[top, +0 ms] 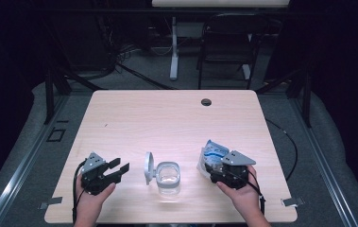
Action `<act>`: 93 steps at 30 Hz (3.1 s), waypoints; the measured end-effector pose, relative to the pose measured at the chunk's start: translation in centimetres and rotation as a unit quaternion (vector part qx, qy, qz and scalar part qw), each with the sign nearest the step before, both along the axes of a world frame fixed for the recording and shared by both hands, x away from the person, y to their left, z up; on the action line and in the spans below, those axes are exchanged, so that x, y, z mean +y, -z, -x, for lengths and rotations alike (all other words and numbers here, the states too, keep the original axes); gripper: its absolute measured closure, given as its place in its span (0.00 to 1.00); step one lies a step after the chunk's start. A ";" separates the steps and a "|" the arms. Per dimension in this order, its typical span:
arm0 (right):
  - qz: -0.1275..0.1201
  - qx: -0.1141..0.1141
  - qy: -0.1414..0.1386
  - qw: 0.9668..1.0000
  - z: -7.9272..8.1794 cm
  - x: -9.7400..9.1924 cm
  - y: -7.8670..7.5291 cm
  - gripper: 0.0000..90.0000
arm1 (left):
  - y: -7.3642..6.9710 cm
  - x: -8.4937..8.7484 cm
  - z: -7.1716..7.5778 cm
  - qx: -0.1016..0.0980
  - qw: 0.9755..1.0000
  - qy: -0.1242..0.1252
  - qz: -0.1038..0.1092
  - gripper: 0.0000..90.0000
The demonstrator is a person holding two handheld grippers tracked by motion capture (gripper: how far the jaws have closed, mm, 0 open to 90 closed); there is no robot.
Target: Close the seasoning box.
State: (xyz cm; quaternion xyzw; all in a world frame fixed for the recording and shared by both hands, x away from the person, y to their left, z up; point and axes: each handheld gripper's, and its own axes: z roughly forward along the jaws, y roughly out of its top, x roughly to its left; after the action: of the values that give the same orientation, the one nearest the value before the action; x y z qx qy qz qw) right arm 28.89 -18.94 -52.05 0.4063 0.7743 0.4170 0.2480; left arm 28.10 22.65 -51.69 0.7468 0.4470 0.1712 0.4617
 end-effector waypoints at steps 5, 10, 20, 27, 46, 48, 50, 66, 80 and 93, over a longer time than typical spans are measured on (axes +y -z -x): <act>-0.003 -0.006 0.010 1.000 0.3 0.3 0.1 0.41 | 0.0 0.0 0.0 0.000 1.000 0.000 0.000 0.60; -0.011 -0.010 0.003 1.000 0.2 -0.1 0.4 0.40 | 0.0 0.0 0.0 0.000 1.000 0.000 0.000 0.60; -0.019 -0.016 -0.011 1.000 -0.2 -0.6 1.3 0.38 | 0.0 0.0 0.0 -0.002 1.000 -0.003 0.000 0.60; -0.018 -0.011 -0.017 1.000 -0.5 -0.6 2.2 0.37 | 0.0 0.1 0.0 0.002 1.000 -0.001 -0.002 0.60; -0.010 -0.018 -0.019 1.000 -0.7 -0.3 3.5 0.36 | 0.0 0.1 0.0 0.003 1.000 -0.002 -0.001 0.60; -0.010 -0.018 -0.020 1.000 -0.7 -0.3 3.8 0.36 | 0.0 0.1 0.0 0.002 1.000 -0.003 0.000 0.60; -0.013 -0.021 -0.020 1.000 -0.7 -0.3 3.9 0.36 | 0.0 0.1 0.0 0.002 1.000 -0.003 0.000 0.60; -0.006 -0.007 -0.033 0.999 -1.2 -0.4 5.2 0.36 | 0.1 0.1 0.0 0.001 1.000 -0.004 -0.002 0.60; -0.002 -0.003 -0.023 1.000 -1.1 -0.1 6.4 0.37 | 0.1 0.1 0.0 0.001 1.000 -0.004 -0.001 0.59; 0.002 -0.001 -0.021 1.000 -1.1 -0.1 6.4 0.38 | 0.2 0.1 -0.1 0.002 1.000 -0.002 -0.003 0.59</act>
State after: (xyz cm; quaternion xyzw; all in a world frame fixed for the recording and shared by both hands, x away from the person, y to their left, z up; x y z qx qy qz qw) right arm 29.99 -19.00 -58.46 0.3889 0.7831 0.4212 0.2411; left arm 28.15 22.74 -51.87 0.7477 0.4487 0.1716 0.4585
